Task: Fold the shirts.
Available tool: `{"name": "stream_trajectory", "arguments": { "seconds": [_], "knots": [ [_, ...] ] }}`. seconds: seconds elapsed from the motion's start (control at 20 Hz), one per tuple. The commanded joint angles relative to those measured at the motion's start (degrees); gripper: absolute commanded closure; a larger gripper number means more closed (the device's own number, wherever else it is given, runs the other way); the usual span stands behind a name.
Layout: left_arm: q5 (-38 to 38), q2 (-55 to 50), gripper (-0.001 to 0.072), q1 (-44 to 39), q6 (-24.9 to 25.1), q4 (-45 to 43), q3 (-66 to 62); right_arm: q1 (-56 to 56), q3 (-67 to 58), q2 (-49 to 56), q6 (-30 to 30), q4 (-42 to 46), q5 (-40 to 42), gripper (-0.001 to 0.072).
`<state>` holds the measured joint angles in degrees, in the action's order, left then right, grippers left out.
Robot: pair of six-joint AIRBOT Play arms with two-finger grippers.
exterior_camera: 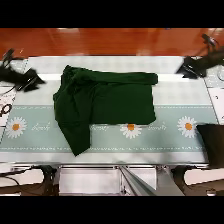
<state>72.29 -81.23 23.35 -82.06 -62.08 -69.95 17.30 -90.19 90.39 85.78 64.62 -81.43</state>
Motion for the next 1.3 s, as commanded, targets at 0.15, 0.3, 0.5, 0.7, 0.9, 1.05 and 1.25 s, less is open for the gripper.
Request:
{"name": "stream_trajectory", "arguments": {
  "seconds": [0.15,0.3,0.5,0.7,0.9,1.05,1.25],
  "knots": [
    [-5.4,15.1,0.0202,18.1,11.9,17.6,37.9,9.4,40.5,-24.0,-8.7,-6.9,14.0,0.0297],
    [-6.4,14.4,0.0202,19.1,14.4,20.7,44.3,9.8,48.2,-28.5,-12.5,-9.9,14.1,0.0298],
    [-9.5,13.1,0.0202,14.6,14.5,21.0,45.0,9.8,49.6,-29.6,-13.1,-11.6,13.9,0.0301],
    [-14.5,12.8,0.0202,8.7,14.3,24.8,44.9,9.8,49.6,-29.6,-13.0,-12.2,13.8,0.0301],
    [-17.3,12.8,0.0219,3.5,14.3,26.6,44.7,9.8,49.6,-29.6,-13.1,-12.2,13.9,0.0301],
    [-17.2,12.8,0.0688,2.4,14.3,26.6,44.5,9.8,49.6,-29.6,-13.1,-12.2,14.0,0.0302],
    [-15.9,12.9,0.0689,2.4,14.3,26.6,42.4,9.8,50.4,-29.5,-13.0,-11.4,13.5,0.0302]
  ]
}}
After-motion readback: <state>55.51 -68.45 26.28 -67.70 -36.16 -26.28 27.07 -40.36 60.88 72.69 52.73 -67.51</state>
